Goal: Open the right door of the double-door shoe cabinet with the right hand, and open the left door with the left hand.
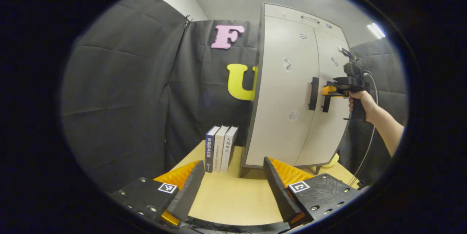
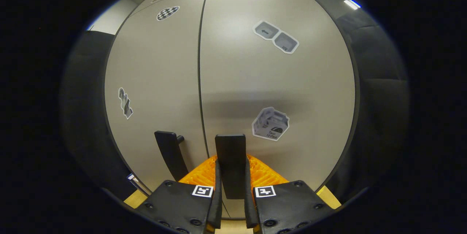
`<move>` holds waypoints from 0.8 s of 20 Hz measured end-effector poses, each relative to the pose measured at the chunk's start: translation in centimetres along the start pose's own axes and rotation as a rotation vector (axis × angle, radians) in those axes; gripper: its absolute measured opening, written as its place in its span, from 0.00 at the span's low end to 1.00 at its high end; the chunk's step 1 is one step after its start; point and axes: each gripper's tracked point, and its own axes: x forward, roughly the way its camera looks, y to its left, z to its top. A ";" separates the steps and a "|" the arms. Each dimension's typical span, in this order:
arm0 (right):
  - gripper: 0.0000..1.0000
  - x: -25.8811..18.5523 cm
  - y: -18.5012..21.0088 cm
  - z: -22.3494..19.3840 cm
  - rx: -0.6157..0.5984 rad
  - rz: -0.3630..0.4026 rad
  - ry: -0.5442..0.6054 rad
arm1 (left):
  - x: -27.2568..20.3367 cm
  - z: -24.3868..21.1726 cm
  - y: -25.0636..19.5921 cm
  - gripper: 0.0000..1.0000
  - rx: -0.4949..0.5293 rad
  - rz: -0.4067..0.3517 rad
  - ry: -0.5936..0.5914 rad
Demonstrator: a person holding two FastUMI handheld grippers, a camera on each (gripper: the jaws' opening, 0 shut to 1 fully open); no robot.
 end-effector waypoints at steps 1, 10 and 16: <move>0.27 0.1 0.0 0.1 -0.005 0.007 -0.004 | -0.1 -0.2 -0.3 0.94 0.003 -0.003 0.005; 0.02 -1.4 0.1 -0.4 -0.010 0.095 -0.012 | -2.5 -0.5 -3.9 0.94 0.037 -0.054 0.009; 0.06 -5.6 -0.9 -0.9 -0.014 0.152 -0.026 | -4.4 -0.2 -5.9 0.94 0.062 -0.082 -0.009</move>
